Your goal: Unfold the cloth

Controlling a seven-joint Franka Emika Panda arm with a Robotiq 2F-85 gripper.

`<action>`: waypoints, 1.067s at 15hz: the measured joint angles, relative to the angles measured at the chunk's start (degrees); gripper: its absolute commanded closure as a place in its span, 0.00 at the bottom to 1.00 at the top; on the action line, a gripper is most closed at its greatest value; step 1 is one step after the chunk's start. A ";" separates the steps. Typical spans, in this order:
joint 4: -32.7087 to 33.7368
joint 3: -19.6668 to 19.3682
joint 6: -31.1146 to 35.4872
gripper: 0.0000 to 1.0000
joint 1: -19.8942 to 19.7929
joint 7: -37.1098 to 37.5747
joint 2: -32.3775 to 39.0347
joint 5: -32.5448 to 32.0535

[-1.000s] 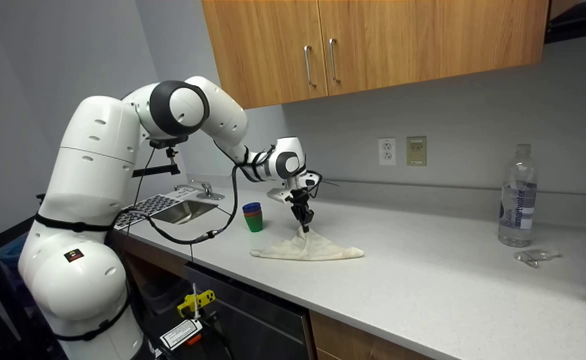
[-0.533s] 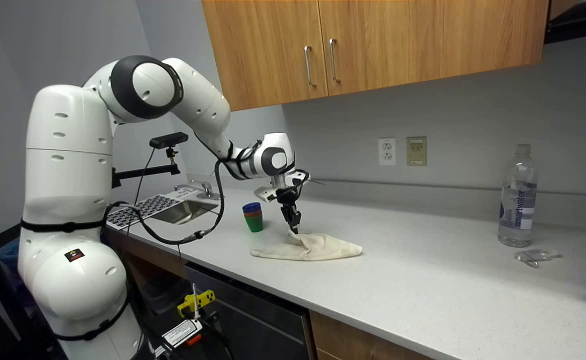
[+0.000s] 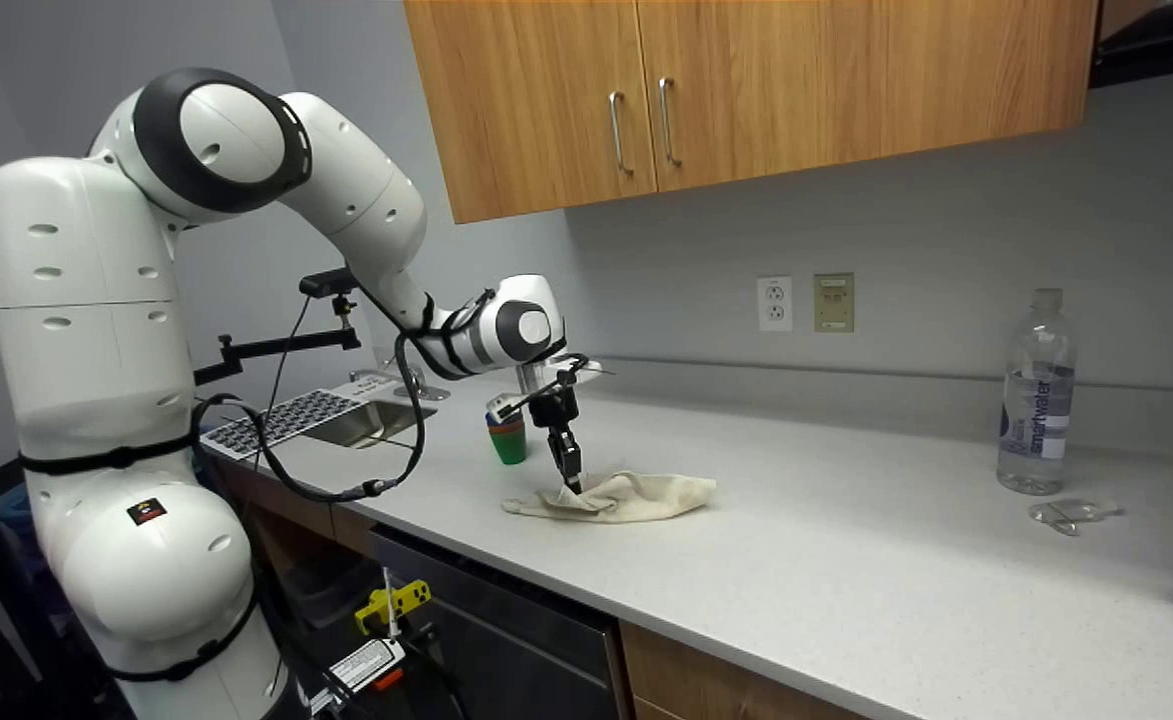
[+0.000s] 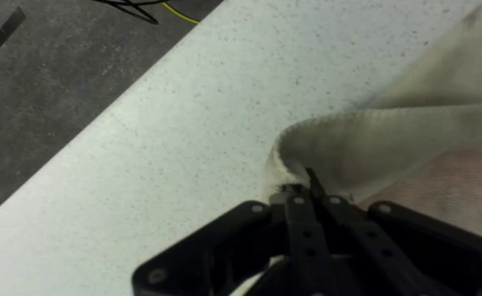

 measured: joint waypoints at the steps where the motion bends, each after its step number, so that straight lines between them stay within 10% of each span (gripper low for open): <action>1: -1.11 -0.06 0.00 1.00 -0.33 2.21 -0.62 -1.95; 10: -6.81 -0.15 -0.01 1.00 -4.76 15.11 -3.27 -11.94; 11: -7.11 -0.15 -0.01 0.73 -5.17 15.47 -3.29 -11.97; 16: -7.63 -0.14 0.00 0.42 -6.30 15.80 -3.33 -11.96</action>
